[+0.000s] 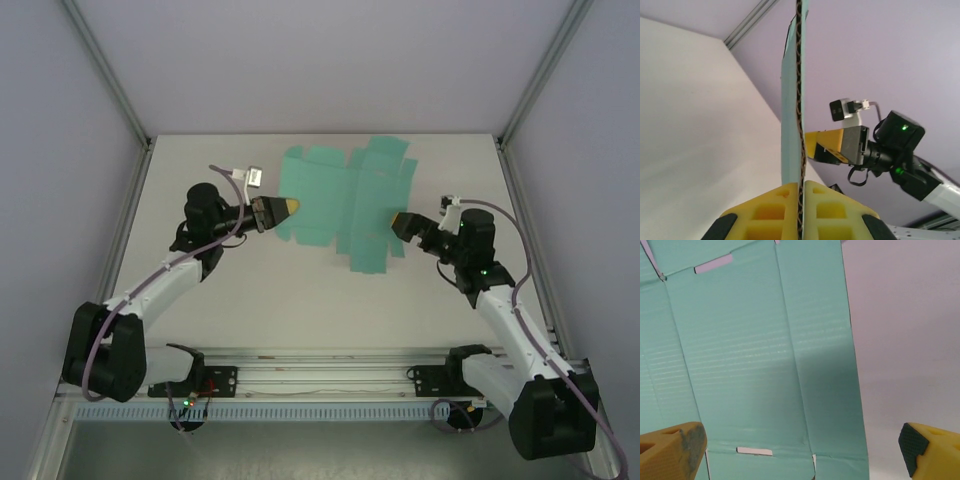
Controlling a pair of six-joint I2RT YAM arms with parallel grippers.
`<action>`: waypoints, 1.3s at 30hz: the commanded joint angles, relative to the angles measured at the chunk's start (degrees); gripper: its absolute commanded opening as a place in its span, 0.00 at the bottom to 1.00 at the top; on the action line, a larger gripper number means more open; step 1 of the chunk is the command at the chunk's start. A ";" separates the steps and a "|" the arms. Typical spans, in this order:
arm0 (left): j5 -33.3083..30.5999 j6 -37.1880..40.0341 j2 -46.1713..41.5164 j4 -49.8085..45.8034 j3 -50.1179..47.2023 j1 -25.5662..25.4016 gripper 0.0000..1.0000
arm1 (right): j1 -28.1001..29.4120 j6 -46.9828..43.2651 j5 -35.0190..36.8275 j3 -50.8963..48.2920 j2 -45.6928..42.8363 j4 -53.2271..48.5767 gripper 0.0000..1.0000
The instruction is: Assemble paper box
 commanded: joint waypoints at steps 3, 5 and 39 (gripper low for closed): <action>0.67 -3.49 -3.47 1.95 1.52 0.14 0.00 | -0.34 6.04 -6.37 0.23 -1.00 9.34 0.92; 1.47 -4.88 -3.91 3.00 1.98 0.08 0.00 | -0.49 6.05 -6.05 1.40 -0.91 8.27 0.91; -6.92 0.95 -10.03 -8.40 1.95 0.17 0.00 | -2.11 1.33 -14.29 8.50 7.21 8.97 0.00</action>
